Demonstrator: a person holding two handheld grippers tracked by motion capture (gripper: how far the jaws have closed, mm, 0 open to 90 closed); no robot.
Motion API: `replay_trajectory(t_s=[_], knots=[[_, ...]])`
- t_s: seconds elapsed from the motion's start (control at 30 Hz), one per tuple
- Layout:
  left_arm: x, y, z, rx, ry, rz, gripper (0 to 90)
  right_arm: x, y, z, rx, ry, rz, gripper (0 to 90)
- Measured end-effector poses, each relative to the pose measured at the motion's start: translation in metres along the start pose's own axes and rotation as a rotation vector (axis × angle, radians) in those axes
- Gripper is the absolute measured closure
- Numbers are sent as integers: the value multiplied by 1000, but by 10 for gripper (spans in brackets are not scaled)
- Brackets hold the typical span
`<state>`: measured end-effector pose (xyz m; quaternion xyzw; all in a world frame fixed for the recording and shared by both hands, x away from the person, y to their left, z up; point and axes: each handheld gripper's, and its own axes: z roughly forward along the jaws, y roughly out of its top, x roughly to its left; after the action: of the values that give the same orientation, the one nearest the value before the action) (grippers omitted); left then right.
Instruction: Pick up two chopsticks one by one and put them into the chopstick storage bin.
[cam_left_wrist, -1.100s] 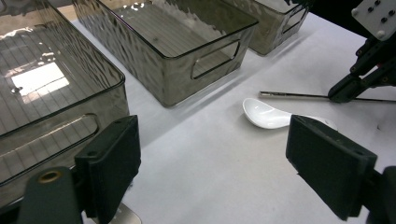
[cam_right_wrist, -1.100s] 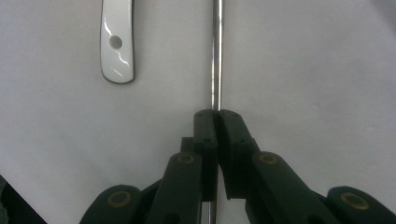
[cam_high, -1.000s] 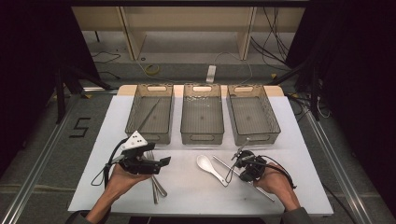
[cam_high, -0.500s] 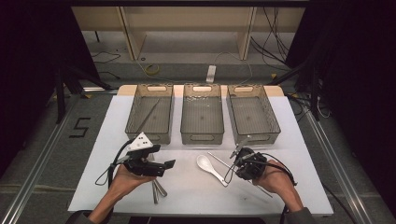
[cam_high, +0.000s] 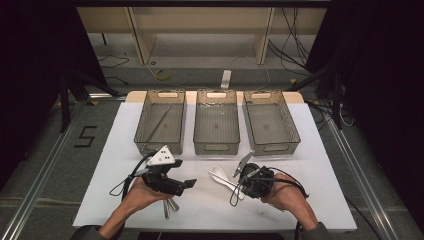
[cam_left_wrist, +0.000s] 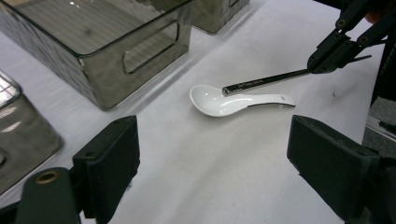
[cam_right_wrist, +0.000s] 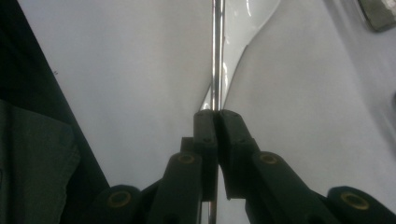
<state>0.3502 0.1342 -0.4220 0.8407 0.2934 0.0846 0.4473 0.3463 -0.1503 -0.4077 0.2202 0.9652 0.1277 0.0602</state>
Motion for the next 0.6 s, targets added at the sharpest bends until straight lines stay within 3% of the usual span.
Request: replay_trajectory(t_s=[0.23, 0.6], knots=[[-4, 4, 10, 49, -9, 24, 167, 8, 8, 3, 1, 17, -55, 866], [-15, 9, 22, 106, -68, 132, 204, 19, 18, 3, 2, 26, -118, 866]])
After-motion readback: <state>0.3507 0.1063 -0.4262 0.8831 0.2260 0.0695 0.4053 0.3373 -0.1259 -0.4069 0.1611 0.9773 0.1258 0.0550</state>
